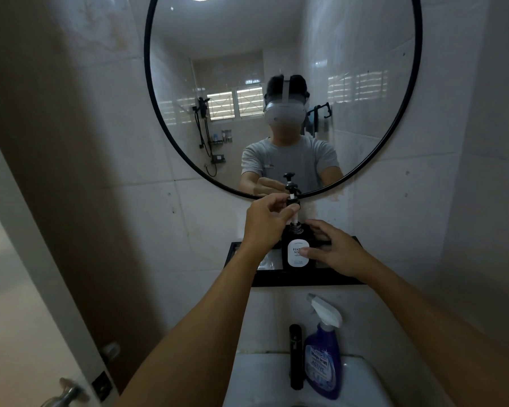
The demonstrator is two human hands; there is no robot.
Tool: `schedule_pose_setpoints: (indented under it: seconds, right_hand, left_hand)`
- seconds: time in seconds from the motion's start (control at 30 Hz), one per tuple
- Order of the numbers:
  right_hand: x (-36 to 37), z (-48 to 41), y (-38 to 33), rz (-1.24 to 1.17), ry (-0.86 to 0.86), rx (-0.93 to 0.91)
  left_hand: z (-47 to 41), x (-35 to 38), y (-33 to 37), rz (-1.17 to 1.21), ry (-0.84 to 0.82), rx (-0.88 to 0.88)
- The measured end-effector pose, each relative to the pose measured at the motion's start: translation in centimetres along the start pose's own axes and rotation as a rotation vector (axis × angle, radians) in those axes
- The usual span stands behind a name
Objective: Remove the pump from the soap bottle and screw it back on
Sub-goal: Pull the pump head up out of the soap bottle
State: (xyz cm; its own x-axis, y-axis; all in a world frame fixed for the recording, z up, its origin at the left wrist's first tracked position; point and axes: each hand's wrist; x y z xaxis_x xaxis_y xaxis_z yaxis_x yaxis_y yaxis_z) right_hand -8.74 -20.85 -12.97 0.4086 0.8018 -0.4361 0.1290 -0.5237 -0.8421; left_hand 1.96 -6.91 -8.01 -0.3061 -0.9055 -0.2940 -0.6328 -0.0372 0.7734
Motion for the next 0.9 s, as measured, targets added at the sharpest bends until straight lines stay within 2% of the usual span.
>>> schedule_pose_setpoints:
  seconds: [0.47,0.9]
  right_hand:
    - [0.0,0.2,-0.1,0.000,-0.005,-0.007]
    - [0.0,0.0,-0.8,0.046,-0.031,-0.047]
  left_hand:
    - [1.7,-0.1,-1.6,0.021,-0.141,-0.051]
    - [2.7,0.7,-2.7,0.059,-0.068,-0.105]
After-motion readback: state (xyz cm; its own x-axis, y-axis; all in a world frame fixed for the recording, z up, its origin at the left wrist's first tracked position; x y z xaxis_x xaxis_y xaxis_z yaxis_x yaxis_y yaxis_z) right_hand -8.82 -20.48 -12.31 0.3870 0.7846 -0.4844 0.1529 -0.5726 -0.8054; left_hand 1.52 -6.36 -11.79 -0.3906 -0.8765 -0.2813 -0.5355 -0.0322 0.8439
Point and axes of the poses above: each hand's wrist, its own z-axis away from the middle knuckle, its own x-axis out of the palm, y = z × x, and after that the axes turned 2 degrees about -z, right-handed
